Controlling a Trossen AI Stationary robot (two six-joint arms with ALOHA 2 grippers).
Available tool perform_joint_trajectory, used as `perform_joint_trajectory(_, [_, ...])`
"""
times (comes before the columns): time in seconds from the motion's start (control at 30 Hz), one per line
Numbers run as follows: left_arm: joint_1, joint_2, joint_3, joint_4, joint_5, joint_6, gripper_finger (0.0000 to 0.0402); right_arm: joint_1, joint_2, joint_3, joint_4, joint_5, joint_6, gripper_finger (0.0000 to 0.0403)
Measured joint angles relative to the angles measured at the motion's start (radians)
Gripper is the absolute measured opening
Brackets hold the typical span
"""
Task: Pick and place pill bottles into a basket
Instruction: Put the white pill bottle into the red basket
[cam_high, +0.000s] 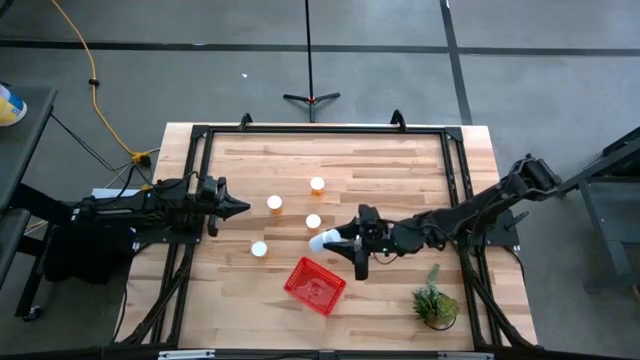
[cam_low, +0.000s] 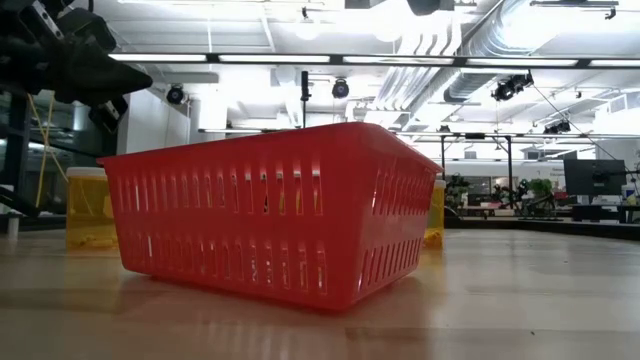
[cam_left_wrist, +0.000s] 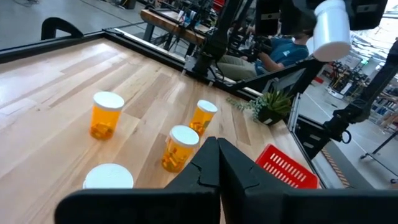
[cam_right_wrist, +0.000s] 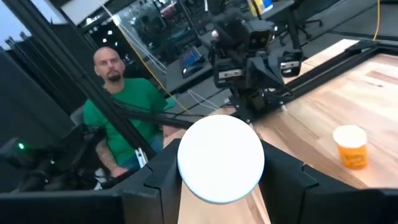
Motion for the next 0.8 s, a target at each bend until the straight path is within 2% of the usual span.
perform_joint_trajectory(0.1, [0.000, 0.000, 0.000, 0.000, 0.000, 0.000, 0.0023, 0.002, 0.024, 0.032, -0.028, -0.023, 0.004, 0.0159])
perform_joint_trajectory(0.37, [0.000, 0.000, -0.001, -0.001, 0.006, -0.001, 0.0031, 0.000, 0.127, 0.147, -0.160, -0.111, 0.015, 0.0159])
perform_joint_trajectory(0.8, [0.000, 0.000, -0.001, -0.008, 0.007, -0.003, 0.0029, 0.000, 0.187, 0.209, -0.258, -0.128, 0.032, 0.0159])
